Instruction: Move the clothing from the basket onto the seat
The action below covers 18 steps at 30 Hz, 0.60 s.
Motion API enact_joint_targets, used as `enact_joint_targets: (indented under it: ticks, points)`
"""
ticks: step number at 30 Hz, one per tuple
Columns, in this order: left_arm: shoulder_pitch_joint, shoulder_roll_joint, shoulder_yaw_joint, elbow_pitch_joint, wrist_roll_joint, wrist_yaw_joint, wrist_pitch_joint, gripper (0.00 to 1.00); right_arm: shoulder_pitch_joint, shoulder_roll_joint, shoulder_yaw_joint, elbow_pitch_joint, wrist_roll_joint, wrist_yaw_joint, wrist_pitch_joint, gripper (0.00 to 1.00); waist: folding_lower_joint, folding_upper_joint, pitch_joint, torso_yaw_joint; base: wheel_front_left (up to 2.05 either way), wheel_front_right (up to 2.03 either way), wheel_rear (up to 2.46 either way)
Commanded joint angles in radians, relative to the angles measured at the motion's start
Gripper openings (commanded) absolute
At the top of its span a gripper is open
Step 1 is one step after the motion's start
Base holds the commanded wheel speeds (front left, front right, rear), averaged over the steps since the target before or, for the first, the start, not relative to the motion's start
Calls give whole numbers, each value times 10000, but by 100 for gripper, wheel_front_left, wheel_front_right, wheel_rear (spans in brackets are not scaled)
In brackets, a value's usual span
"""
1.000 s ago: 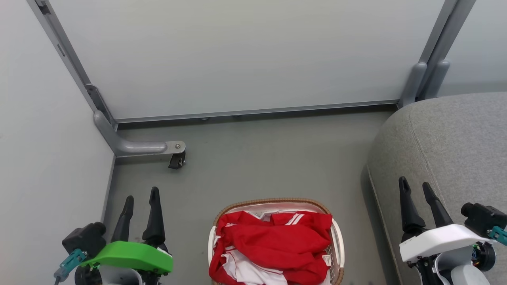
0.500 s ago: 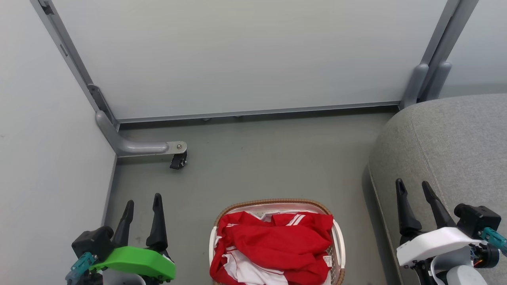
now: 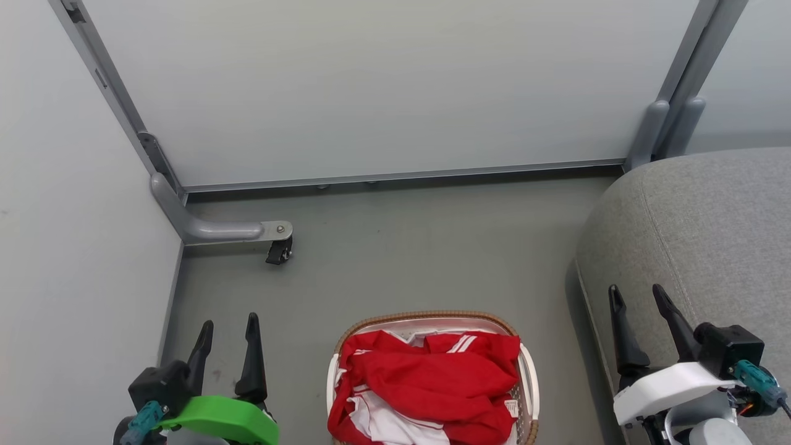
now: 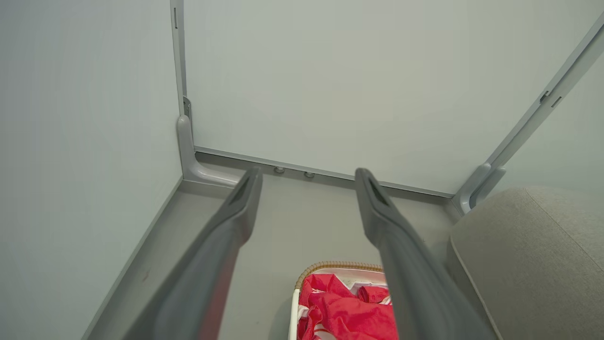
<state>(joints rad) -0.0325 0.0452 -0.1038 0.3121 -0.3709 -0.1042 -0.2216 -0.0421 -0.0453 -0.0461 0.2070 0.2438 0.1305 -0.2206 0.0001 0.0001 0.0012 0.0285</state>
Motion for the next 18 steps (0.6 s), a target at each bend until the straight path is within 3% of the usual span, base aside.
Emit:
enact_joint_targets:
  ticks: [1, 18]
  points:
    - [71, 72, -30, 24, 179, 25, -74, 100, 109, -60, 12, 15, -260, 3, -90, 100, -1, -1, -11, 7, 0, 0, 0]
    - [225, 80, -115, 376, 1182, 88, -375, 100, 298, -74, 83, 88, -1468, 2, -400, 100, -1, -1, -83, 60, 0, 0, 0]
